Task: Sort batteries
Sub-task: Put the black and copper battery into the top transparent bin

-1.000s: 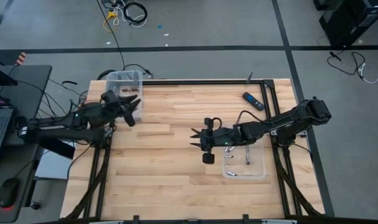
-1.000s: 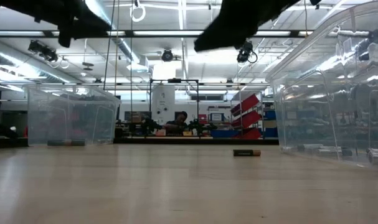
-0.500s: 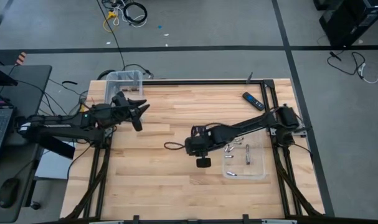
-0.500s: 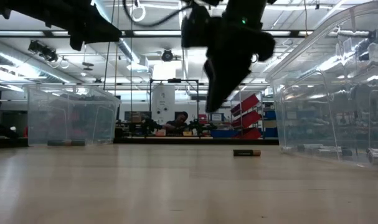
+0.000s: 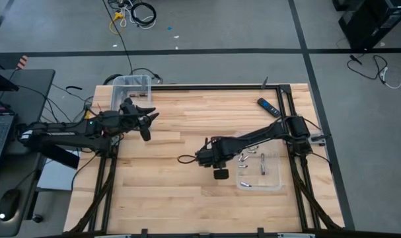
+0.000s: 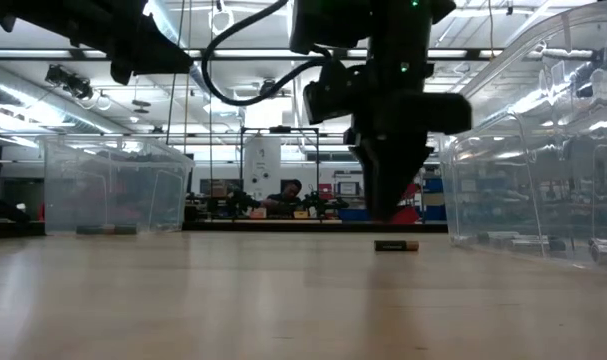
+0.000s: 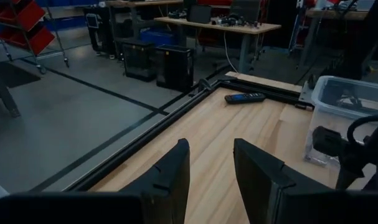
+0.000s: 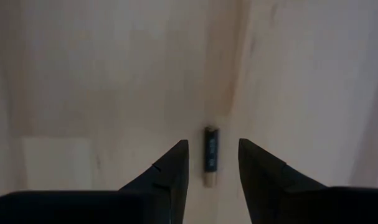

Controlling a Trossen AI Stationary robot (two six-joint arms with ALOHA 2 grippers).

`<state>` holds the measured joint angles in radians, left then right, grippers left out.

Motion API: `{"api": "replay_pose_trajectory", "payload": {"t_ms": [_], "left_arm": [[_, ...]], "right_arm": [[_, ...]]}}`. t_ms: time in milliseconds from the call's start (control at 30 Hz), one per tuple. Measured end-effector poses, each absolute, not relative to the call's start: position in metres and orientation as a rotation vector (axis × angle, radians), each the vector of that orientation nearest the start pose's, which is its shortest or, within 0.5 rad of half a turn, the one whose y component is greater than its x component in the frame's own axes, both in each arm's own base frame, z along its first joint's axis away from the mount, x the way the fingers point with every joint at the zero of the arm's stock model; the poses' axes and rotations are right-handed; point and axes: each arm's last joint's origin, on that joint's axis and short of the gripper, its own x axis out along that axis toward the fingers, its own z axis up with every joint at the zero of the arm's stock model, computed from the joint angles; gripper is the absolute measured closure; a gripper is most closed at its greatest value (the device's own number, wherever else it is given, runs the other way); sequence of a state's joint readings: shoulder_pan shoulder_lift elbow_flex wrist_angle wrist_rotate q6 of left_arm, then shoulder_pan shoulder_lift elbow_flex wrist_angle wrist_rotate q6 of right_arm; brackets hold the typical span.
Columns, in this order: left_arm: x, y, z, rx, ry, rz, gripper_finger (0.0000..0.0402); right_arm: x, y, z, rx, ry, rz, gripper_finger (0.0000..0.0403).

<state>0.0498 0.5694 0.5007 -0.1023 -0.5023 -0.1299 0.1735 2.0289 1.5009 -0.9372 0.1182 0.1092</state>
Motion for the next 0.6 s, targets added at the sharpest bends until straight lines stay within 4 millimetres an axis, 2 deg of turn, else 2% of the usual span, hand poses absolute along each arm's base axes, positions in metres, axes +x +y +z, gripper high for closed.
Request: {"api": "replay_pose_trajectory", "payload": {"t_ms": [333,467,600], "left_arm": [[0.137,0.021,0.273,-0.087,0.136,0.561,0.0280],[0.137,0.021,0.273,-0.087,0.137,0.561,0.0280],[0.137,0.021,0.273,-0.088,0.136,0.560,0.0280]], "right_arm": [[0.389,0.054,0.134,-0.108,1.566,-0.041,0.0267],[0.390,0.055,0.128,-0.108,1.581,0.001,0.0269],[0.391,0.053,0.127,-0.097,1.577,0.036,0.0295]]}}
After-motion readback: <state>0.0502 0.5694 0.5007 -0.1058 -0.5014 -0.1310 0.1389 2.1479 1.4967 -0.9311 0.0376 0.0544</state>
